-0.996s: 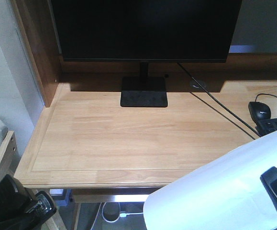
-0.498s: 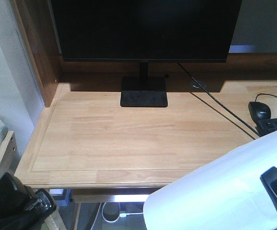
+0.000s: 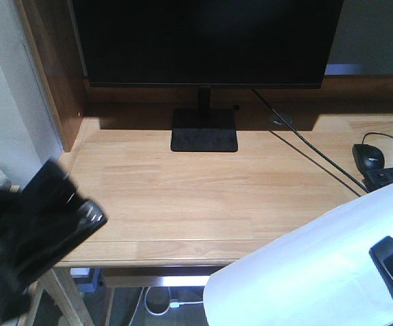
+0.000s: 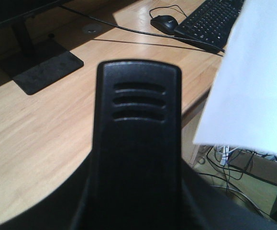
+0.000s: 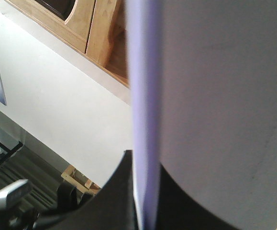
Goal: Grab stapler and paper to desk for stapling
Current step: 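Swing the left gripper with the stapler over the desk top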
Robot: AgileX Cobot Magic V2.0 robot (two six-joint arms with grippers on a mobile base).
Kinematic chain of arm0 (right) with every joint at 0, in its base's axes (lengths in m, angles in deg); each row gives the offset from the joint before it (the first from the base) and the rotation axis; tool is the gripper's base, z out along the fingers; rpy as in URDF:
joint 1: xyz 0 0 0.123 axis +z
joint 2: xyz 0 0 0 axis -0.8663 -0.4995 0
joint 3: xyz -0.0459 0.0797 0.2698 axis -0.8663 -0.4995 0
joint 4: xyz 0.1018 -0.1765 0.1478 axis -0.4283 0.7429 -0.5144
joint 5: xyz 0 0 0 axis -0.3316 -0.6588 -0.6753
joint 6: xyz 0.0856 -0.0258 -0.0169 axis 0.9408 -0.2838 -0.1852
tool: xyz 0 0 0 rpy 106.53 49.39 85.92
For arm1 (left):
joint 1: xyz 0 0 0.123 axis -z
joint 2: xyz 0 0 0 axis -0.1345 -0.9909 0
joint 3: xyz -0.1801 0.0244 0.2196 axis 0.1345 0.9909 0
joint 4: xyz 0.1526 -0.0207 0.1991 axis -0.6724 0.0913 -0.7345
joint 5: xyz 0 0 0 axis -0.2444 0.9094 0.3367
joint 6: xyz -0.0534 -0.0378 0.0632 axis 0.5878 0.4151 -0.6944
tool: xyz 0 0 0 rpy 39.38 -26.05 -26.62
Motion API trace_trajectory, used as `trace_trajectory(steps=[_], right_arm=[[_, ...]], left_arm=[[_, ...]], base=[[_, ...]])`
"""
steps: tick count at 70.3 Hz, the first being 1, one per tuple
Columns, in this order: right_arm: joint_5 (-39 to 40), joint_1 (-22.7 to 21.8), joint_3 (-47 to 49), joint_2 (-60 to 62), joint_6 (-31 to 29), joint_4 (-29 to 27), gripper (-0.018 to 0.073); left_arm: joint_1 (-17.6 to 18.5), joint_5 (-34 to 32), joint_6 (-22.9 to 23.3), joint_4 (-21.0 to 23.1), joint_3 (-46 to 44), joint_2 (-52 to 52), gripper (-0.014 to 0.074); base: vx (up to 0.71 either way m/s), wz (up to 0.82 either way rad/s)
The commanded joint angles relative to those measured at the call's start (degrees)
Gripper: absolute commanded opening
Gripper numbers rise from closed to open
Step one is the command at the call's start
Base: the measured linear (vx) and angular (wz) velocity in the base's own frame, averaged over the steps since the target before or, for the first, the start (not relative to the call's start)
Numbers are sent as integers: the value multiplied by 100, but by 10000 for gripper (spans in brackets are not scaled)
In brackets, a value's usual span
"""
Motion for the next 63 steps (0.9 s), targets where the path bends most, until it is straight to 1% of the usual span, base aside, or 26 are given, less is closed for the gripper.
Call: trace_trajectory(steps=[1,7,12,21,29,35,40,42,52,55,60,63], right_arm=[[444,15,-8,-47,-81,43,-6],[444,15,-8,-47,-81,43,-6],[444,15,-8,-47,-81,43,-6],[444,15,-8,-47,-81,43,-6],[444,15,-8,-47,-81,43,-6],[444,15,-8,-47,-81,43,-6],[444,15,-8,-47,-81,43,-6],[444,15,-8,-47,-81,43,-6],[444,15,-8,-47,-81,43,-6],[444,15,-8,-47,-81,43,-6],[444,15,-8,-47,-81,43,-6],[444,15,-8,-47,-81,43,-6]], left_arm=[[13,-232,53,184,-786,-793,-6],[13,208,36,184,-1325,-1595,-6],[7,430,-51,184,-1746,-2257,-6],[-101,489,-271,223,-2394,-3326,-6],[-335,653,-502,243,-2964,-4185,-6],[-517,948,-973,322,-3385,-4689,-6],[-709,1261,-1562,615,-3725,-5046,-6],[-795,1383,-1779,823,-3858,-5178,-6],[-1204,1855,-2571,1718,-4480,-5732,-6],[-1307,1989,-2897,1889,-4674,-5901,-6],[-1428,2144,-3328,2036,-4957,-6142,-6],[-1485,2185,-3502,2090,-5098,-6263,-6]], base=[[0,0],[0,0],[0,0],[0,0],[0,0],[0,0],[0,0],[0,0],[0,0],[0,0],[0,0],[0,0]])
